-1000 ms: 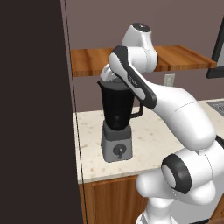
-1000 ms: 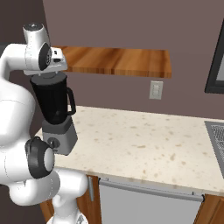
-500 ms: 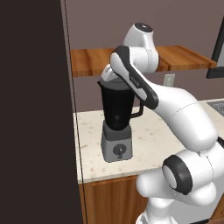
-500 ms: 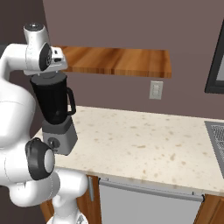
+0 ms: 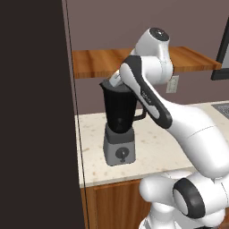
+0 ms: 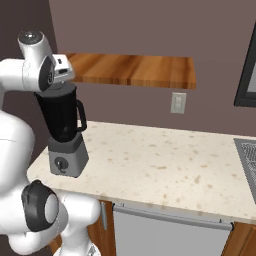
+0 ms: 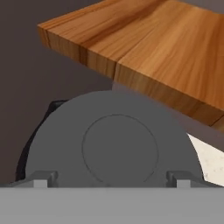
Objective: Close the lid blender by securely placing the lid on top.
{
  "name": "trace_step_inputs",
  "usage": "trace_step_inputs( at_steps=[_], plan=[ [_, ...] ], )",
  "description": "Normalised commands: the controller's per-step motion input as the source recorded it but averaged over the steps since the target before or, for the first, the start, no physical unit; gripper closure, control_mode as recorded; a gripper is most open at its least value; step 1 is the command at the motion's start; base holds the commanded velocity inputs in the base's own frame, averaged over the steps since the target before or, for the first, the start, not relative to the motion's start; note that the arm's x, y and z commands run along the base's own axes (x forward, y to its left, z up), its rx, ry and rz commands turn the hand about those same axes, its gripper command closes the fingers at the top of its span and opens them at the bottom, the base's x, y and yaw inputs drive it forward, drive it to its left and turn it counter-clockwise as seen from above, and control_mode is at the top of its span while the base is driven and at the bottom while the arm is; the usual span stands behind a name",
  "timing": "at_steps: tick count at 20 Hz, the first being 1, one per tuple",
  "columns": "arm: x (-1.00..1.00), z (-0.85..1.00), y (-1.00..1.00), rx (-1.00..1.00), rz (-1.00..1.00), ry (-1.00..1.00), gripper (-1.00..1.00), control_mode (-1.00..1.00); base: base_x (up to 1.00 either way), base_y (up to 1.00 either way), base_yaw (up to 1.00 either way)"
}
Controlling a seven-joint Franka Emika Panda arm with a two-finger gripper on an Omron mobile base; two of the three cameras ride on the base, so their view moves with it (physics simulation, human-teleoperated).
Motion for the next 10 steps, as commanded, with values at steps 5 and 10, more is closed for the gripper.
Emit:
trace_step_inputs(
  at_steps=[5, 10],
  plan=[
    [-0.64, 0.09, -0.24, 0.06, 0.0, -0.1, -1.0, -1.0, 0.0, 0.0, 0.0],
    [-0.66, 0.29, -0.41, 0.14, 0.0, 0.0, -1.0, -1.0, 0.0, 0.0, 0.0]
  ],
)
